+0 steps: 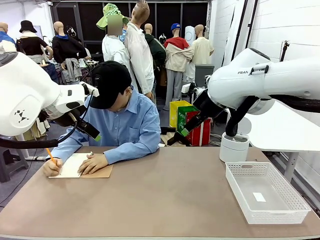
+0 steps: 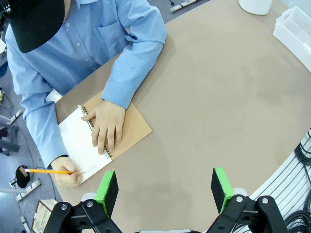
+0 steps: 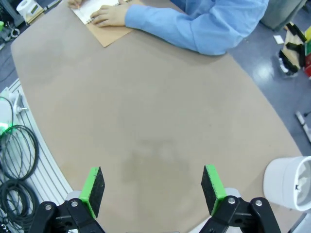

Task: Sort the paper based on its condition.
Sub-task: If a person hands you a paper, place it in the Organizing basket , and if it's crumpled, put it in the Trash can.

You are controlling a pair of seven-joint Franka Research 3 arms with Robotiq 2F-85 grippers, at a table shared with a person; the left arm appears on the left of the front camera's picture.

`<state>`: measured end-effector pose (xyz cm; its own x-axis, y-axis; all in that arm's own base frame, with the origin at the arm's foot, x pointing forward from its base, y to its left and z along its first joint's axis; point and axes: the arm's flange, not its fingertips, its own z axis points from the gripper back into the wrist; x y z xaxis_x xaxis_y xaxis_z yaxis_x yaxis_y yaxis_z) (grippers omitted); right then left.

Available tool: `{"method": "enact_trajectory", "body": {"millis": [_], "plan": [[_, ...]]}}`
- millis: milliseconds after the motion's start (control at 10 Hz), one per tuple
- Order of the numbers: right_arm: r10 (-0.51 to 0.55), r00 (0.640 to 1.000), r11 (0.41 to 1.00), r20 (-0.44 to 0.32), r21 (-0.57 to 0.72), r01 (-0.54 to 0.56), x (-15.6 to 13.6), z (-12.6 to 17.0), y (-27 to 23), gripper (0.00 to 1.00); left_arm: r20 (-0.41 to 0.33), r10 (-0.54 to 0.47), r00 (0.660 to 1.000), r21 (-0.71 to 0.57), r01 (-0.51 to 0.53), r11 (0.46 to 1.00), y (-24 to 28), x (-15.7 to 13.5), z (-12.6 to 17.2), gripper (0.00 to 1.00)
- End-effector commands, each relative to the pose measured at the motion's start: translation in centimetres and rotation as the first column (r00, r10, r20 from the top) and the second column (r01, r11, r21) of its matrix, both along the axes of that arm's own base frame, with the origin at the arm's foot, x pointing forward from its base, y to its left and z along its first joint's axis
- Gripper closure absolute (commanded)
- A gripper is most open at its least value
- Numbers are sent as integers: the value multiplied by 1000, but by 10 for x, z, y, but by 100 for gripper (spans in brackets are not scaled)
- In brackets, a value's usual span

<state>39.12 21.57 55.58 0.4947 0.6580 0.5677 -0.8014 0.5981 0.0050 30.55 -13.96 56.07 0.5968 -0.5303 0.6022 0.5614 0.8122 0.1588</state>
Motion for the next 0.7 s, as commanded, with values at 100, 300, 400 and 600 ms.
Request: {"method": "enact_trajectory", "body": {"millis": [100, 300, 400, 600], "plan": [[-11, 1000, 1000, -1, -2, 11, 0, 0, 1, 0, 0, 0, 1000, -2, 0, 1000, 0, 0, -1, 0], [-11, 1000, 1000, -1, -2, 11, 0, 0, 1, 0, 0, 0, 1000, -2, 0, 1000, 0, 0, -1, 0], [-11, 1000, 1000, -1, -2, 11, 0, 0, 1, 0, 0, 0, 1000, -2, 0, 1000, 0, 0, -1, 0], [-11, 1000, 1000, -1, -2, 11, 0, 0, 1, 0, 0, 0, 1000, -2, 0, 1000, 0, 0, -1, 0]]}}
